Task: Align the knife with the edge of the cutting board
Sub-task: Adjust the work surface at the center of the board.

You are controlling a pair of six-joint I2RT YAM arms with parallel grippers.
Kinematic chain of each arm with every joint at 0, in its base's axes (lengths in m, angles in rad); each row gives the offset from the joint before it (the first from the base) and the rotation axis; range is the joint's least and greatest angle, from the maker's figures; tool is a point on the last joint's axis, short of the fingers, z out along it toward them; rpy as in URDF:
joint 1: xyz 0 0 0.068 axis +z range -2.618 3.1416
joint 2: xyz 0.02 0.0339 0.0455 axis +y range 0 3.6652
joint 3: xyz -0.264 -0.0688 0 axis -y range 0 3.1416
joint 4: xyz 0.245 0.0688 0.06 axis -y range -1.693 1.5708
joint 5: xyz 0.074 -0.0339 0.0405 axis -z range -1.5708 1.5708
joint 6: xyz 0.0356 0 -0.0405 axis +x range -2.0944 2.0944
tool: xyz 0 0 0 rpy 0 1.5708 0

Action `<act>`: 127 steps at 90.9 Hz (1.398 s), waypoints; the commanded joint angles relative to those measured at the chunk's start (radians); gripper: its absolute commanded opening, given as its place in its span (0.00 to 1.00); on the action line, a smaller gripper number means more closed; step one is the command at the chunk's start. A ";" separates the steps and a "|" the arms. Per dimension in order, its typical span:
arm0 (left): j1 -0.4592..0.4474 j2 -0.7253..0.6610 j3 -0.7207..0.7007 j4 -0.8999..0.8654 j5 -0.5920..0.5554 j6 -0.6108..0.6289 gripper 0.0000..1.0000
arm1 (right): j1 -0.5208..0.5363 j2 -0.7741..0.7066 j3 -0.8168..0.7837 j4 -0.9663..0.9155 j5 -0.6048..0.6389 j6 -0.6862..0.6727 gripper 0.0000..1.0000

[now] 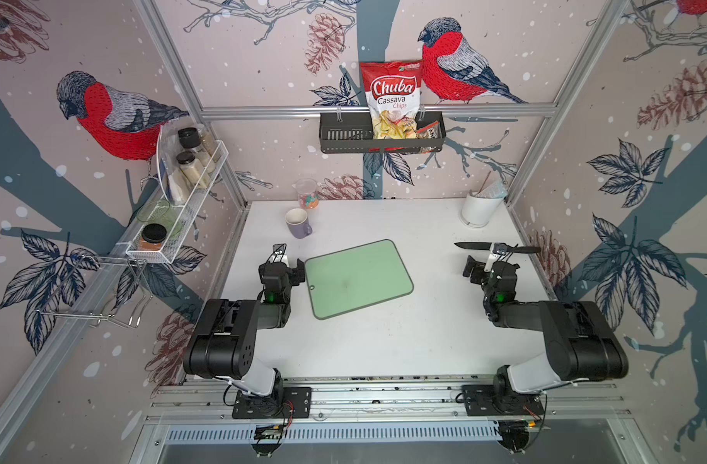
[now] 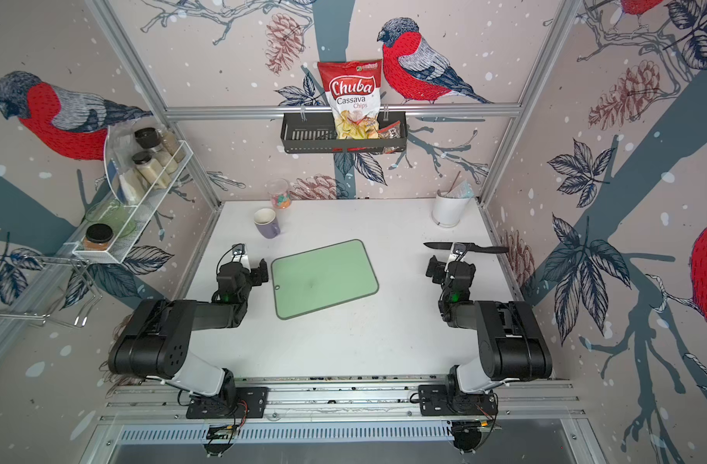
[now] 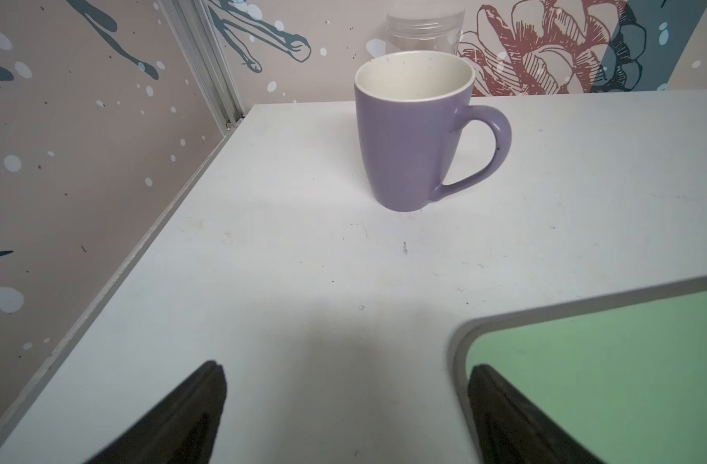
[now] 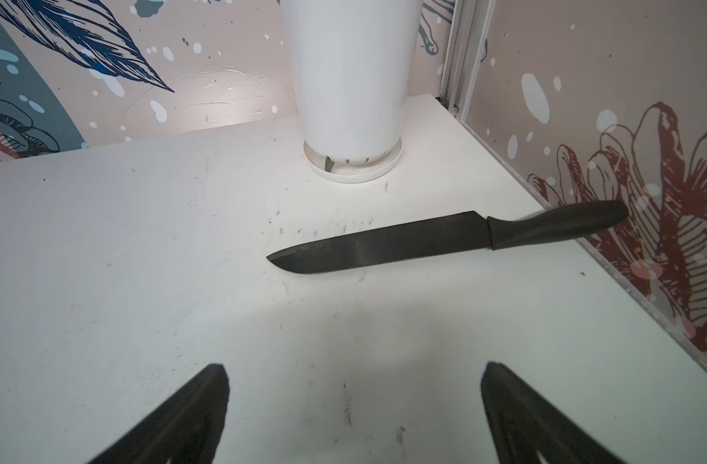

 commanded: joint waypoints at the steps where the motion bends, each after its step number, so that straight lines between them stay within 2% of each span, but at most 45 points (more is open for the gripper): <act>1: 0.004 0.000 0.003 0.020 0.010 0.000 0.96 | 0.000 -0.005 0.002 0.018 0.004 -0.002 1.00; 40: 0.005 -0.001 0.002 0.020 0.016 -0.001 0.96 | 0.000 -0.004 0.002 0.018 0.002 -0.001 0.99; 53: 0.030 -0.003 -0.007 0.031 0.047 -0.021 0.96 | -0.011 -0.005 0.003 0.017 -0.017 0.006 1.00; 57: 0.014 -0.032 -0.023 0.049 0.006 -0.012 0.97 | 0.005 -0.011 0.005 0.021 0.048 -0.003 1.00; 61: -0.026 -0.099 -0.031 0.008 -0.092 0.003 0.97 | 0.058 -0.042 0.009 0.007 0.158 -0.034 0.99; 64: -0.053 -0.153 -0.023 -0.053 -0.154 0.017 0.97 | 0.106 -0.091 0.035 -0.062 0.230 -0.067 1.00; 67: -0.075 -0.228 -0.007 -0.137 -0.185 0.023 0.97 | 0.144 -0.142 0.090 -0.212 0.268 -0.092 1.00; 71: -0.084 -0.322 0.021 -0.268 -0.201 -0.061 0.97 | 0.185 -0.185 0.185 -0.391 0.253 -0.095 1.00; 75: -0.083 -0.391 0.055 -0.427 -0.275 -0.239 0.97 | 0.199 -0.196 0.256 -0.540 0.216 -0.023 1.00; 79: -0.076 -0.437 0.090 -0.609 -0.310 -0.447 0.96 | 0.194 -0.183 0.293 -0.595 0.168 0.097 1.00; 83: -0.041 -0.454 0.081 -0.662 -0.240 -0.536 0.96 | 0.176 -0.156 0.308 -0.612 0.075 0.223 1.00; 91: 0.047 -0.436 0.053 -0.646 0.030 -0.653 0.95 | 0.128 -0.079 0.357 -0.667 -0.175 0.402 0.99; 96: 0.058 -0.411 0.086 -0.719 0.143 -0.652 0.95 | 0.127 -0.015 0.408 -0.716 -0.284 0.476 0.99; 98: 0.056 -0.399 0.103 -0.760 0.170 -0.640 0.92 | 0.134 0.013 0.434 -0.750 -0.307 0.489 1.00; 103: 0.049 -0.365 0.142 -0.858 0.197 -0.638 0.87 | 0.177 0.072 0.506 -0.855 -0.300 0.495 1.00; 109: 0.049 -0.322 0.158 -0.928 0.187 -0.635 0.83 | 0.243 0.129 0.548 -0.888 -0.257 0.482 1.00; 115: 0.048 -0.298 0.149 -0.941 0.161 -0.638 0.81 | 0.292 0.178 0.572 -0.887 -0.221 0.497 1.00; 127: 0.047 -0.243 0.154 -0.948 0.201 -0.650 0.80 | 0.366 0.303 0.656 -0.908 -0.268 0.526 0.98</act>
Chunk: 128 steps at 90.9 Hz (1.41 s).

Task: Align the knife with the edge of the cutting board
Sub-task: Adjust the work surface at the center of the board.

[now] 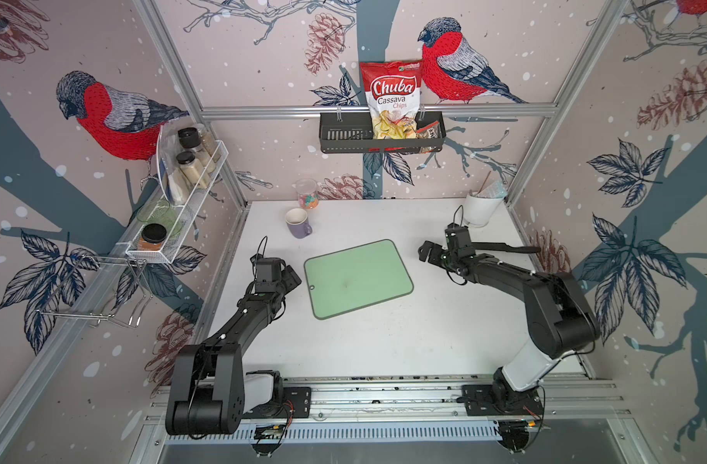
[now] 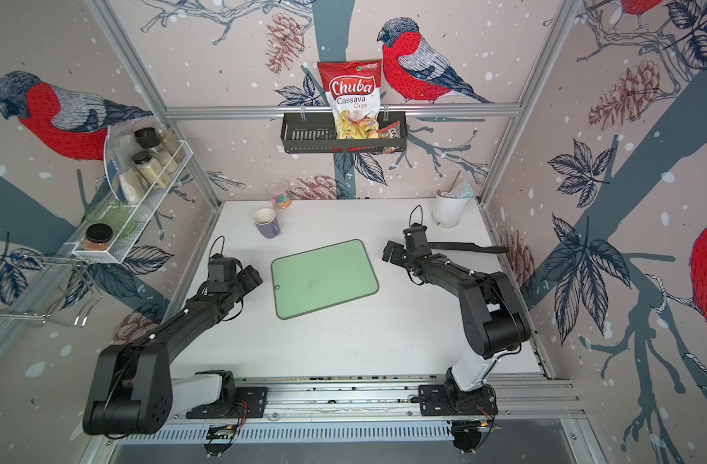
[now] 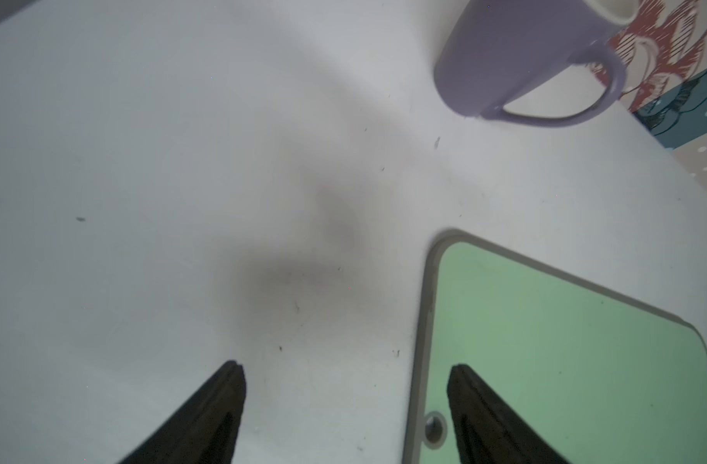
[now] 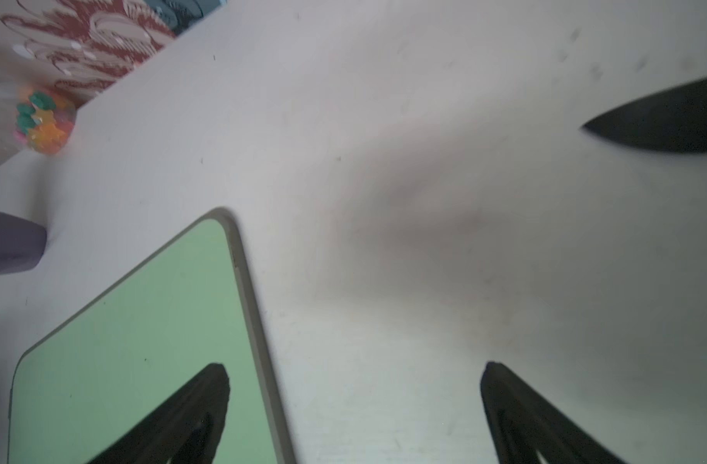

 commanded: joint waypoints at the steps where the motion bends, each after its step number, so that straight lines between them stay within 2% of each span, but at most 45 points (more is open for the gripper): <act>1: 0.000 0.038 0.013 -0.073 0.054 -0.030 0.80 | 0.057 0.087 0.064 -0.073 -0.045 0.061 0.98; 16: -0.044 0.120 0.044 -0.089 0.094 -0.031 0.74 | 0.148 0.171 0.116 -0.083 -0.032 0.068 0.96; 26: -0.092 0.166 0.046 -0.066 0.114 -0.041 0.70 | 0.192 0.213 0.143 -0.078 -0.073 0.078 0.95; 46: -0.143 0.294 0.126 -0.041 0.195 -0.029 0.62 | 0.208 0.250 0.180 -0.090 -0.074 0.088 0.94; 58: -0.149 0.390 0.210 -0.015 0.222 -0.033 0.61 | 0.194 0.267 0.207 -0.098 -0.076 0.083 0.94; 70: -0.162 0.525 0.358 -0.019 0.291 -0.029 0.59 | 0.140 0.285 0.206 -0.074 -0.101 0.115 0.93; 94: -0.185 0.703 0.595 -0.117 0.290 0.005 0.59 | 0.011 0.289 0.173 -0.021 -0.160 0.170 0.90; 106: -0.188 0.739 0.657 -0.143 0.279 0.042 0.60 | -0.004 0.291 0.167 -0.015 -0.160 0.177 0.90; 128: -0.188 0.758 0.713 -0.196 0.265 0.083 0.62 | 0.041 0.306 0.160 -0.006 -0.146 0.180 0.89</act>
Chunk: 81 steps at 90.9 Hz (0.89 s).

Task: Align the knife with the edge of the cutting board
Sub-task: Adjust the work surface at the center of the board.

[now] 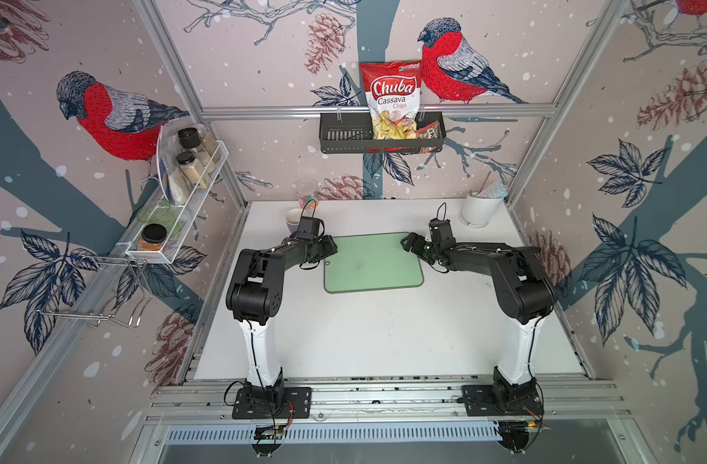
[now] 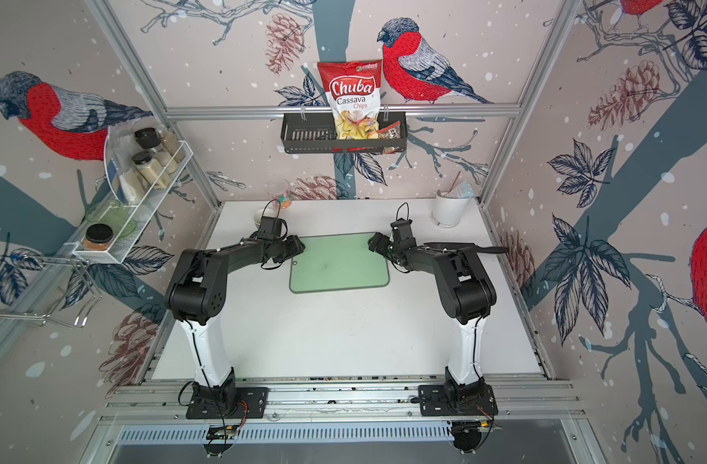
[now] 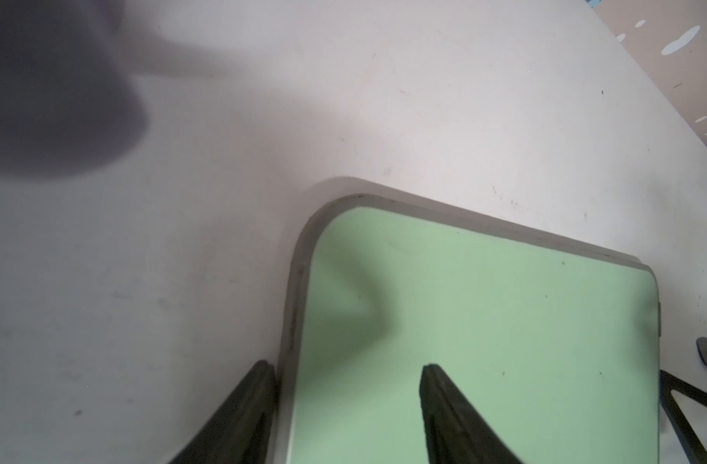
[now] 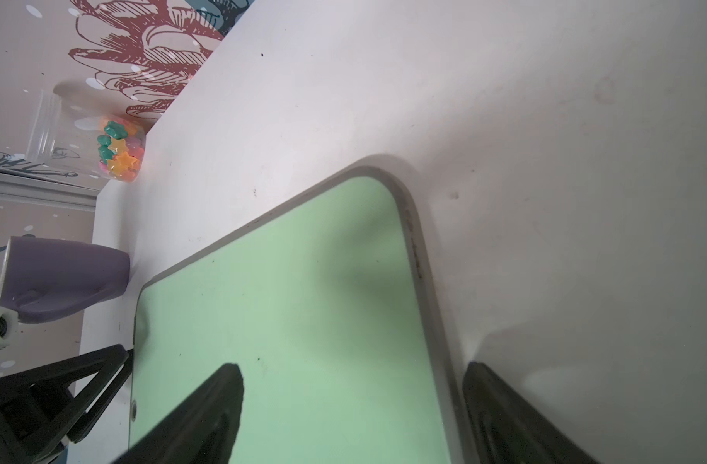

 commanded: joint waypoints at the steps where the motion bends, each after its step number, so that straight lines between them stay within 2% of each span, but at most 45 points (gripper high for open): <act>1: -0.003 0.018 0.006 -0.143 0.004 0.025 0.62 | 0.021 0.024 -0.017 -0.197 0.006 0.036 0.89; 20: -0.003 0.010 0.006 -0.154 -0.011 0.042 0.63 | 0.037 0.007 -0.021 -0.211 0.036 0.034 0.89; 57: -0.003 -0.141 -0.081 -0.136 -0.153 0.047 0.71 | 0.004 -0.211 -0.111 -0.263 0.307 -0.017 0.94; 71: -0.002 -0.166 -0.140 -0.117 -0.103 0.029 0.68 | 0.012 -0.213 -0.113 -0.270 0.228 -0.007 0.93; 81: -0.003 -0.160 -0.163 -0.118 -0.097 0.025 0.66 | 0.081 -0.196 -0.109 -0.283 0.228 -0.003 0.91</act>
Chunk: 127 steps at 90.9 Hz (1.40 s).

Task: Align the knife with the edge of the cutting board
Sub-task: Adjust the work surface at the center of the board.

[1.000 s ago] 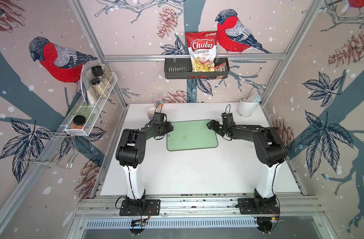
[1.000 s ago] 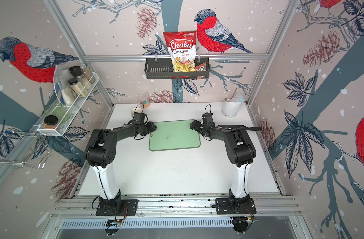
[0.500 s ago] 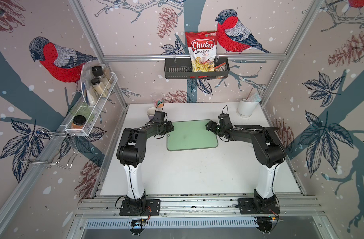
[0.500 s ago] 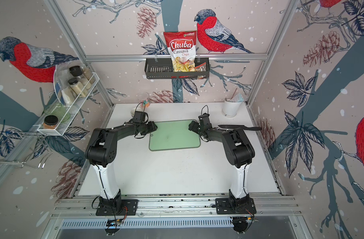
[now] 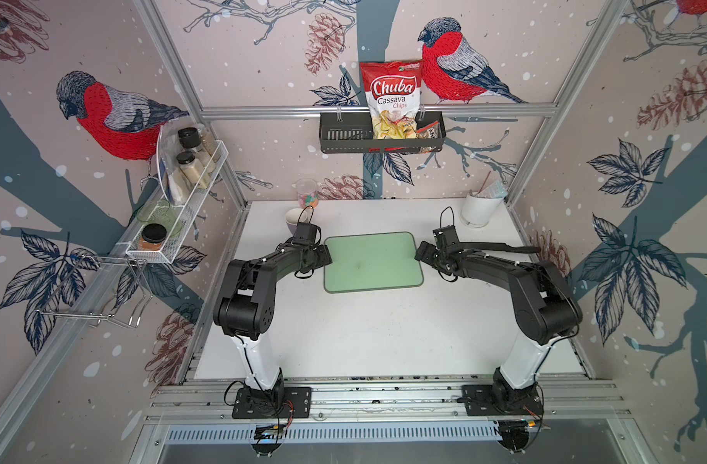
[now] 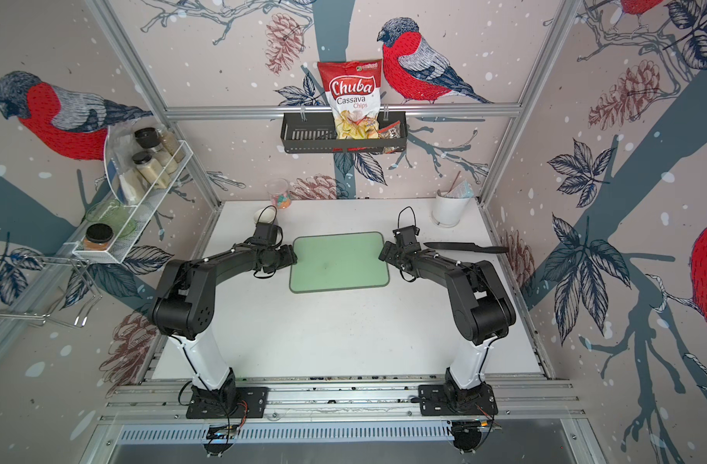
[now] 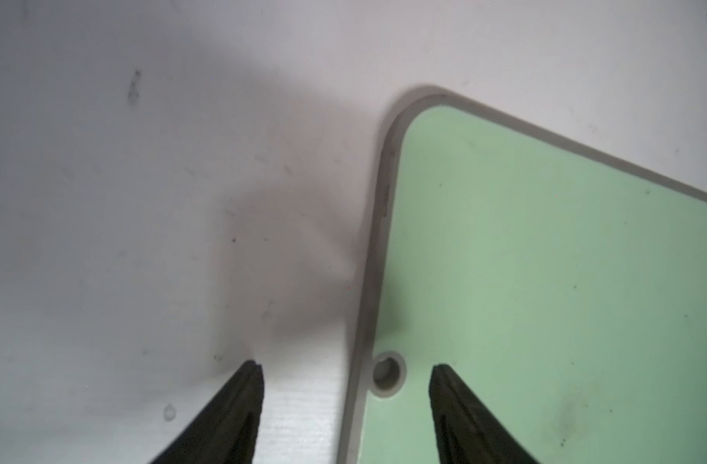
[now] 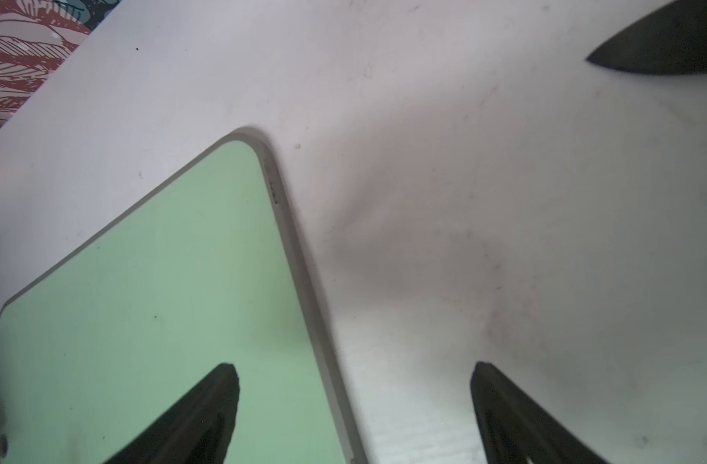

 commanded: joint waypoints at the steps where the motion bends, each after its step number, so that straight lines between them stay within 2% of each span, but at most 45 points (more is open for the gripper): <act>1: 0.000 -0.001 -0.018 0.001 0.005 -0.002 0.66 | 0.064 0.015 0.006 -0.040 -0.013 0.003 0.91; 26: 0.001 0.022 -0.033 0.000 0.010 0.009 0.63 | 0.190 0.075 0.041 -0.090 0.019 0.028 0.91; 48: 0.001 0.048 -0.009 -0.014 0.027 0.013 0.61 | 0.214 0.053 0.004 -0.071 -0.006 0.056 0.91; 80: 0.000 0.108 0.046 -0.009 0.082 0.018 0.60 | 0.203 0.005 -0.034 -0.052 0.025 0.072 0.90; 105: 0.000 0.133 0.054 -0.004 0.098 0.021 0.60 | 0.170 0.005 -0.062 -0.009 -0.018 0.100 0.89; 112: 0.000 0.143 0.093 -0.019 0.097 0.022 0.60 | 0.168 0.001 -0.067 -0.011 -0.014 0.099 0.89; 119: 0.000 0.135 0.090 -0.023 0.073 0.021 0.62 | 0.163 -0.012 -0.072 -0.020 0.006 0.092 0.90; 127: 0.000 0.064 0.039 0.014 -0.012 0.007 0.72 | 0.145 -0.044 -0.068 -0.050 0.056 0.070 0.93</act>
